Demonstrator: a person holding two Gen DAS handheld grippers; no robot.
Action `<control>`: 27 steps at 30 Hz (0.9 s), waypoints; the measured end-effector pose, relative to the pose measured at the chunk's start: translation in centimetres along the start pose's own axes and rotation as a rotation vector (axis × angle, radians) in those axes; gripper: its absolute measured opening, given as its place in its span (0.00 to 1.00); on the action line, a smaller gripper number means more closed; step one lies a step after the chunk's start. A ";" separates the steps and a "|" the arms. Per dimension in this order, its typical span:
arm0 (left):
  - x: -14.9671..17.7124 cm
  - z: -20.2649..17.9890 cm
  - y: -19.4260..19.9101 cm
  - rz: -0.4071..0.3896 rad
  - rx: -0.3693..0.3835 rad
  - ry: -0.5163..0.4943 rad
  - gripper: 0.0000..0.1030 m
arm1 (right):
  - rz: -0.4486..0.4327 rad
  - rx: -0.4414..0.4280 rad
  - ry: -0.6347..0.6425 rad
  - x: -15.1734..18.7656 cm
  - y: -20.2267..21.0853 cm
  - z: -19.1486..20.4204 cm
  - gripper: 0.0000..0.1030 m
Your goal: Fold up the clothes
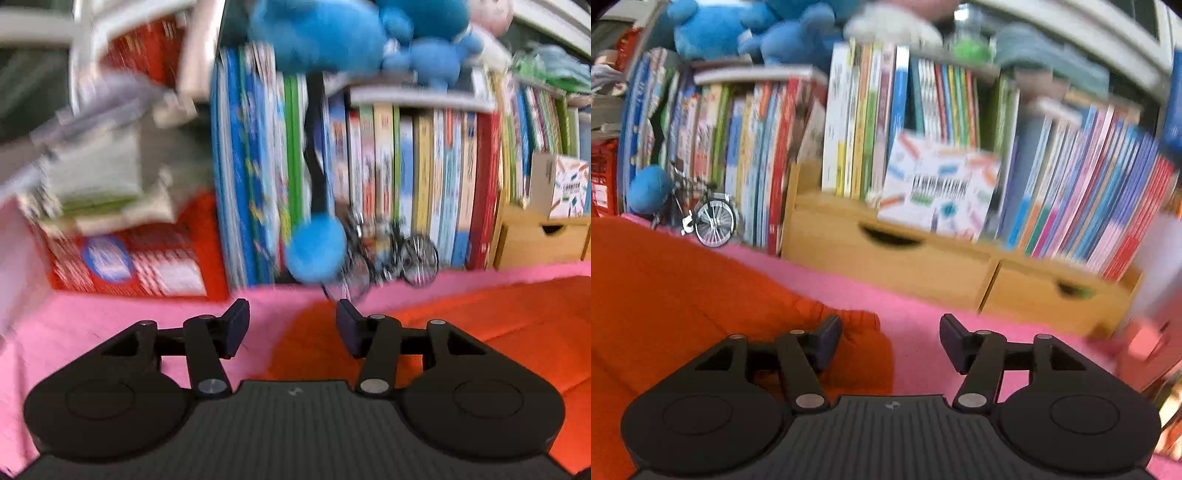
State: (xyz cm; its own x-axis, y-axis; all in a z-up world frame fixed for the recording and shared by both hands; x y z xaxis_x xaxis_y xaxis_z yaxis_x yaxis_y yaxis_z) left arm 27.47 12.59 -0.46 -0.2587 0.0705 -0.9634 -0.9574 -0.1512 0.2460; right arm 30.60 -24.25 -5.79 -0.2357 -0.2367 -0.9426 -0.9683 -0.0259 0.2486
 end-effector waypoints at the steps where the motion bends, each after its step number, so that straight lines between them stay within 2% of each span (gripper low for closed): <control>1: -0.6 -0.3 1.3 -0.031 0.012 -0.018 0.53 | -0.037 0.004 0.006 -0.7 1.0 0.3 0.63; 3: -1.5 -1.6 3.9 -0.096 0.046 -0.054 0.59 | -0.111 0.012 0.019 -2.2 3.0 1.0 0.69; 5: -2.1 -3.4 6.0 -0.146 0.079 -0.077 0.59 | -0.185 0.019 0.032 -3.6 5.0 1.7 0.73; 8: -1.7 -7.0 7.0 -0.151 0.123 -0.130 0.59 | -0.296 -0.091 0.114 -5.6 8.0 6.4 0.75; 11: -0.7 -9.8 7.0 -0.147 0.130 -0.202 0.60 | -0.368 -0.140 0.288 -6.2 9.5 11.1 0.81; 16: 1.0 -12.0 6.2 -0.097 0.122 -0.204 0.61 | -0.289 -0.179 0.253 -5.1 8.4 13.5 0.80; 21: 3.0 -12.1 4.4 -0.008 0.106 -0.148 0.73 | -0.155 -0.206 0.123 -3.0 6.0 13.1 0.83; 24: 4.1 -12.5 3.8 0.001 0.086 -0.196 0.76 | -0.105 -0.217 0.111 -1.4 5.1 13.2 0.86; 27: 4.9 -12.8 3.4 0.009 0.075 -0.222 0.76 | -0.103 -0.212 0.116 0.0 4.9 13.6 0.86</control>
State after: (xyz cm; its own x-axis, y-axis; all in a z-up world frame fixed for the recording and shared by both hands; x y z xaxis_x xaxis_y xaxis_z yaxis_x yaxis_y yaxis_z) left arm 24.61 -0.18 -5.73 -0.2816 0.2855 -0.9161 -0.9595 -0.0793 0.2703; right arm 24.68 -11.18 -7.64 -0.1141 -0.3314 -0.9366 -0.9446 -0.2560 0.2056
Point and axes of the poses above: each gripper's, at about its wrist camera, not at the fingertips, and y roughly against the way its jaws point, z to its left, x to its underside, the point moved 9 cm from there along -y, roughly the way its jaws point, and after that the axes turned 9 degrees about -z, right-handed, at the moved point
